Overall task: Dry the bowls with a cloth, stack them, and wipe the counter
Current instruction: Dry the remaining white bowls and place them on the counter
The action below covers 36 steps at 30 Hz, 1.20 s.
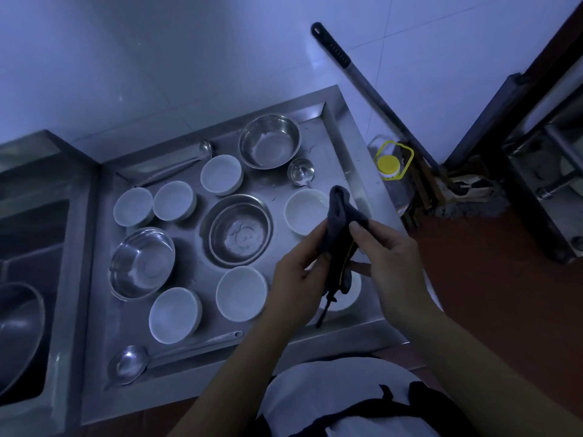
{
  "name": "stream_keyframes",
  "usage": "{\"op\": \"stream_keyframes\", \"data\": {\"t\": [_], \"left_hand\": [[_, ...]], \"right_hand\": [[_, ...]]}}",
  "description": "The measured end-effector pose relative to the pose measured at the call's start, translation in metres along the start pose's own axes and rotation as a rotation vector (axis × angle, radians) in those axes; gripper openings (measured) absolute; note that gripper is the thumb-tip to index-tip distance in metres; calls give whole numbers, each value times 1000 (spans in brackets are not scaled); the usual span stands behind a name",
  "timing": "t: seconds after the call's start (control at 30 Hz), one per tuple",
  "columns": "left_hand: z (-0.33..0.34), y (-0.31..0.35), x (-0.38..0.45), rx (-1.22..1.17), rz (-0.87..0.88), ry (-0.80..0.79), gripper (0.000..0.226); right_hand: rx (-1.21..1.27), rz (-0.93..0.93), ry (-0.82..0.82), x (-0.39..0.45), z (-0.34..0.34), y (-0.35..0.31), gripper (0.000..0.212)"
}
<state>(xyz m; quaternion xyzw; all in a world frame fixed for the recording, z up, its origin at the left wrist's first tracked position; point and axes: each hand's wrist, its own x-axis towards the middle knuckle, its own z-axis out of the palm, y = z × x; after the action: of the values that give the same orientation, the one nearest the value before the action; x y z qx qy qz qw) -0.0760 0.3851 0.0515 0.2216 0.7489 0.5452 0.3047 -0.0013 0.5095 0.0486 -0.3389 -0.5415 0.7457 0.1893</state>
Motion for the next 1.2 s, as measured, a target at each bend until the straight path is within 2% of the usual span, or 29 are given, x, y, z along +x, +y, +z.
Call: {"op": "stream_keyframes", "data": {"t": [0.2, 0.27, 0.37, 0.4, 0.5, 0.57, 0.73, 0.8, 0.87, 0.93, 1.07, 1.2], "left_hand": [[-12, -17, -4, -87, -116, -153, 84], [-24, -19, -1, -138, -127, -260, 82], [-48, -24, 10, -218, -185, -371, 60], [-56, -28, 17, -247, -225, -336, 52], [-80, -53, 53, -281, -370, -54, 36], [-89, -75, 85, -242, -467, 48, 41], [-77, -108, 147, -199, -639, -16, 77], [-70, -127, 164, -183, -637, -17, 76], [-62, -147, 178, -201, -610, 14, 60], [-59, -140, 174, -275, -590, 60, 46], [-59, -129, 157, -277, -438, 57, 53], [-73, -106, 124, -258, -303, -29, 62]], "right_hand": [[-62, -24, -35, -11, 17, 12, 32], [-97, -19, -1, -13, 15, 12, 32], [-113, 19, 109, -19, 10, 8, 29], [-100, 34, 147, -23, 9, 5, 28], [-68, 53, 259, -41, 7, -2, 26], [-65, 66, 342, -58, 6, -2, 22], [4, 57, 534, -106, 19, 15, 16], [-4, 47, 598, -125, 29, 23, 20], [-23, 41, 652, -145, 39, 29, 24], [-52, 33, 705, -163, 48, 37, 25], [93, 32, 848, -189, 61, 49, 23], [101, 68, 899, -200, 67, 60, 25]]}}
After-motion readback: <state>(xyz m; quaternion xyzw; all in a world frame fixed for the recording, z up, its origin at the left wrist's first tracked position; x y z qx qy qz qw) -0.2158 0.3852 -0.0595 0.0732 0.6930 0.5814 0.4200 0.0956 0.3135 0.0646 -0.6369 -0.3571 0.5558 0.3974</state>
